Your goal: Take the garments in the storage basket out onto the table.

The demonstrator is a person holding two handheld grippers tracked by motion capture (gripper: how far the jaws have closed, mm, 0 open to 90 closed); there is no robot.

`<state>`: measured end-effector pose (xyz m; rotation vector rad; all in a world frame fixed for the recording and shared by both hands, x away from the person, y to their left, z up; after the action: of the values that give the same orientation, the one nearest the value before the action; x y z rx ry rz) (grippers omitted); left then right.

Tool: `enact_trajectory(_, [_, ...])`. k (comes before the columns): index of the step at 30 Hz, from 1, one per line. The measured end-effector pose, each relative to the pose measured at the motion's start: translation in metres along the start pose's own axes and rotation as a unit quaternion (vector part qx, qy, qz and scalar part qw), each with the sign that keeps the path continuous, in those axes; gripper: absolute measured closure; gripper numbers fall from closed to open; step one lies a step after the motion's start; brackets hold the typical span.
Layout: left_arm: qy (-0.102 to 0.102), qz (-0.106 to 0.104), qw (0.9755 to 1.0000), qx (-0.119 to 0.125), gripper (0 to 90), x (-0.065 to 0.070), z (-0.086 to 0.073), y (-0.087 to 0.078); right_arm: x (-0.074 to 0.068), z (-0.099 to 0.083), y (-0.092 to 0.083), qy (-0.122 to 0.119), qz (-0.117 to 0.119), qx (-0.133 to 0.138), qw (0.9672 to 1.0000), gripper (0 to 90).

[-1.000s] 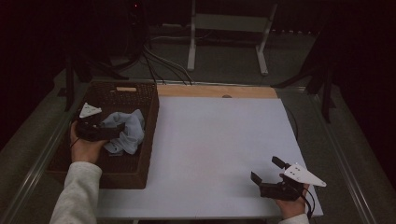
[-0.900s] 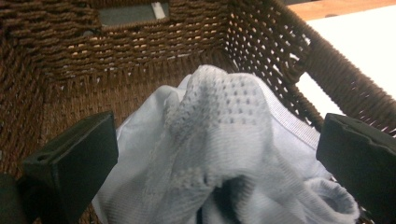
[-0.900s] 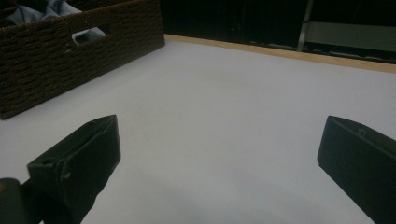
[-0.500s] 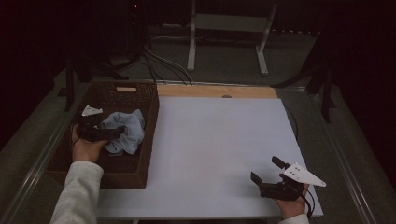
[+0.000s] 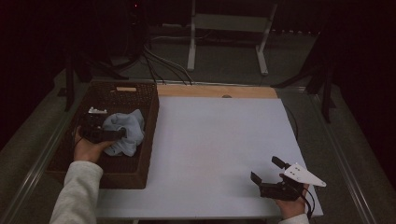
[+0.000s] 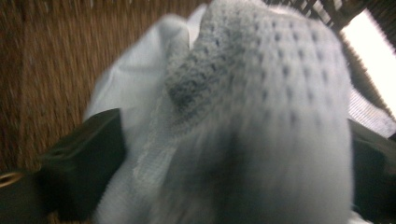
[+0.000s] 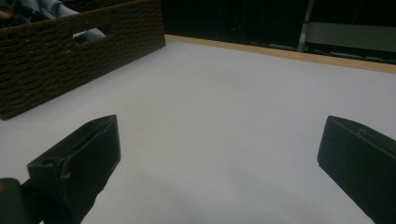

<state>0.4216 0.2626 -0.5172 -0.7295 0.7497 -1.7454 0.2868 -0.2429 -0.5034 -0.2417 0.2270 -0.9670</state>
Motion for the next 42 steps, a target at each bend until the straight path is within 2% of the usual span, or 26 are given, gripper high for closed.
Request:
enact_trajectory(3, [-0.009,0.010,0.9999,-0.008,21.2,-0.003,-0.001,-0.002,0.000,0.000,0.000,0.000,0.000,-0.001,1.0000,0.0])
enact_trajectory(4, [-0.009,0.011,0.9999,-0.006,29.3,-0.004,-0.001,-0.003,0.000,0.000,0.000,0.000,0.000,-0.001,1.0000,0.0])
enact_trajectory(5, [-0.015,0.013,0.9998,-0.004,41.9,-0.005,-0.001,-0.005,0.000,0.000,0.000,0.000,0.000,0.000,1.0000,0.0])
enact_trajectory(8, [-0.027,0.006,0.9996,0.002,61.6,-0.007,0.000,-0.009,0.000,0.000,0.000,0.000,0.000,0.000,1.0000,0.0])
enact_trajectory(12, [-0.022,0.004,0.9997,0.011,73.6,-0.005,0.003,-0.012,0.000,0.000,0.000,0.000,0.000,0.000,1.0000,0.0])
enact_trajectory(18, [-0.029,-0.003,0.9988,0.038,75.9,-0.004,0.008,-0.019,0.001,0.000,0.000,0.001,-0.001,0.000,1.0000,0.0])
enact_trajectory(22, [-0.016,-0.004,0.9982,0.057,76.0,-0.001,0.013,-0.025,0.001,0.000,0.000,0.001,0.000,0.000,1.0000,0.0])
enact_trajectory(29, [-0.010,-0.004,0.9972,0.074,76.2,0.001,0.016,-0.031,0.001,0.000,0.000,0.001,0.000,0.001,1.0000,0.0])
enact_trajectory(37, [-0.017,-0.009,0.9950,0.098,76.3,0.001,0.019,-0.040,0.001,0.000,0.000,0.001,0.000,0.001,1.0000,0.0])
enact_trajectory(42, [-0.019,-0.018,0.9927,0.118,76.3,0.001,0.022,-0.047,0.000,0.000,0.000,0.002,0.000,0.000,1.0000,0.0])
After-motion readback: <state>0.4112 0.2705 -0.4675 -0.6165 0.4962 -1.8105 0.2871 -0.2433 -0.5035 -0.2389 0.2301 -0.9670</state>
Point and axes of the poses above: each handheld gripper's, and its own axes: y roughly forward along the jaws, z roughly out of its top, x roughly to its right, the point moved 9 cm from there along y, roughly forward along the jaws, and after that the axes turned 2 degrees about x, right-handed, at the moved point
